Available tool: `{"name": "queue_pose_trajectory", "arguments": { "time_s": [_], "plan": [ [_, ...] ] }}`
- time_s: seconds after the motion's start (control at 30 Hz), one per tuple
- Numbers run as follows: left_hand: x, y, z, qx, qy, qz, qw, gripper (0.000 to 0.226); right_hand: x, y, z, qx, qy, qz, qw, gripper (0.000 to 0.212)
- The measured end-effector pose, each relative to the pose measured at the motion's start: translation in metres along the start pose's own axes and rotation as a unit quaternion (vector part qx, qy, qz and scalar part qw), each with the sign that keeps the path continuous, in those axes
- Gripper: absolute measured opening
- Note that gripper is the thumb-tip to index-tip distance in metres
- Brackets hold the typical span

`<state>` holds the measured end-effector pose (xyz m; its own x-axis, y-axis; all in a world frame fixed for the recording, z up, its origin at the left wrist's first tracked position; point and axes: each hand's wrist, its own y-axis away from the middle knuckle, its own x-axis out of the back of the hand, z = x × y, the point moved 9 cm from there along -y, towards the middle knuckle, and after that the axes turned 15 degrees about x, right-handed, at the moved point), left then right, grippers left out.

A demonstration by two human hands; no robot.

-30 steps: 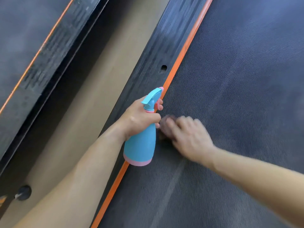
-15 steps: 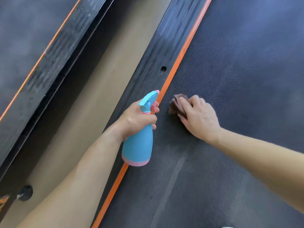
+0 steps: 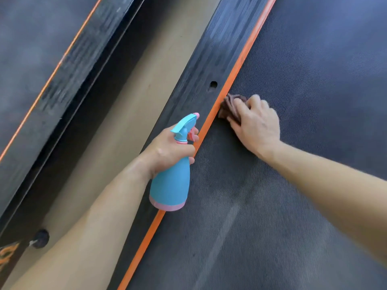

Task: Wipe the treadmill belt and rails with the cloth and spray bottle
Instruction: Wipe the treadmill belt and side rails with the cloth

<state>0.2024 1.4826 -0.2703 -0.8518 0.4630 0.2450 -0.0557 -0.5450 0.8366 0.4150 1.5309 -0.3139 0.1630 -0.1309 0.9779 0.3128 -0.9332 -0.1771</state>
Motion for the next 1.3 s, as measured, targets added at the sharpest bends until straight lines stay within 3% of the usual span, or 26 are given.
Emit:
{"name": "queue_pose_trajectory", "arguments": {
  "time_s": [0.1, 0.2, 0.27, 0.33, 0.47, 0.57, 0.63, 0.77, 0.87, 0.97, 1.03, 1.13, 1.2, 1.3],
  "plan": [
    [0.001, -0.004, 0.003, 0.002, -0.020, 0.005, 1.000, 0.047, -0.008, 0.046, -0.078, 0.100, -0.042, -0.007, 0.994, 0.049],
    [0.001, -0.004, 0.011, -0.003, -0.032, 0.010, 0.999, 0.036, -0.015, 0.094, -0.148, 0.270, -0.074, -0.036, 0.959, 0.056],
    [0.002, -0.003, 0.015, -0.005, -0.040, 0.019, 0.999, 0.034, -0.017, 0.099, -0.154, 0.334, -0.077, -0.055, 0.938, 0.053],
    [0.004, -0.002, 0.018, -0.004, -0.044, 0.024, 0.999, 0.037, -0.017, 0.073, -0.119, 0.299, -0.057, -0.058, 0.951, 0.052],
    [0.002, -0.002, 0.013, 0.006, -0.040, 0.019, 0.999, 0.036, -0.007, 0.013, -0.012, 0.095, 0.002, -0.035, 0.995, 0.047],
    [0.004, 0.001, 0.007, 0.014, -0.046, 0.024, 0.999, 0.039, -0.008, 0.009, -0.008, 0.048, 0.005, -0.017, 0.999, 0.044],
    [0.007, 0.001, 0.004, 0.018, -0.042, 0.032, 0.998, 0.035, -0.010, 0.030, -0.046, 0.076, -0.009, -0.016, 0.997, 0.048],
    [0.011, 0.004, 0.004, 0.024, -0.060, 0.049, 0.997, 0.031, -0.016, 0.088, -0.138, 0.259, -0.068, -0.040, 0.963, 0.063],
    [0.013, 0.005, 0.005, 0.023, -0.044, 0.046, 0.998, 0.035, -0.017, 0.086, -0.135, 0.323, -0.065, -0.059, 0.942, 0.059],
    [0.012, 0.005, 0.004, 0.016, -0.030, 0.043, 0.998, 0.052, -0.011, 0.044, -0.068, 0.218, -0.026, -0.034, 0.975, 0.052],
    [0.011, 0.004, 0.001, 0.017, -0.028, 0.046, 0.998, 0.049, -0.006, 0.024, -0.025, 0.125, -0.014, -0.035, 0.991, 0.046],
    [0.006, 0.004, -0.005, 0.026, -0.039, 0.036, 0.998, 0.046, -0.006, 0.026, -0.030, 0.085, -0.013, -0.030, 0.996, 0.048],
    [0.004, 0.003, -0.007, 0.026, -0.044, 0.034, 0.998, 0.043, -0.006, 0.045, -0.064, 0.108, -0.039, -0.033, 0.993, 0.056],
    [0.004, 0.003, -0.005, 0.030, -0.056, 0.044, 0.997, 0.035, -0.013, 0.086, -0.128, 0.240, -0.072, -0.050, 0.967, 0.064]
  ]
}}
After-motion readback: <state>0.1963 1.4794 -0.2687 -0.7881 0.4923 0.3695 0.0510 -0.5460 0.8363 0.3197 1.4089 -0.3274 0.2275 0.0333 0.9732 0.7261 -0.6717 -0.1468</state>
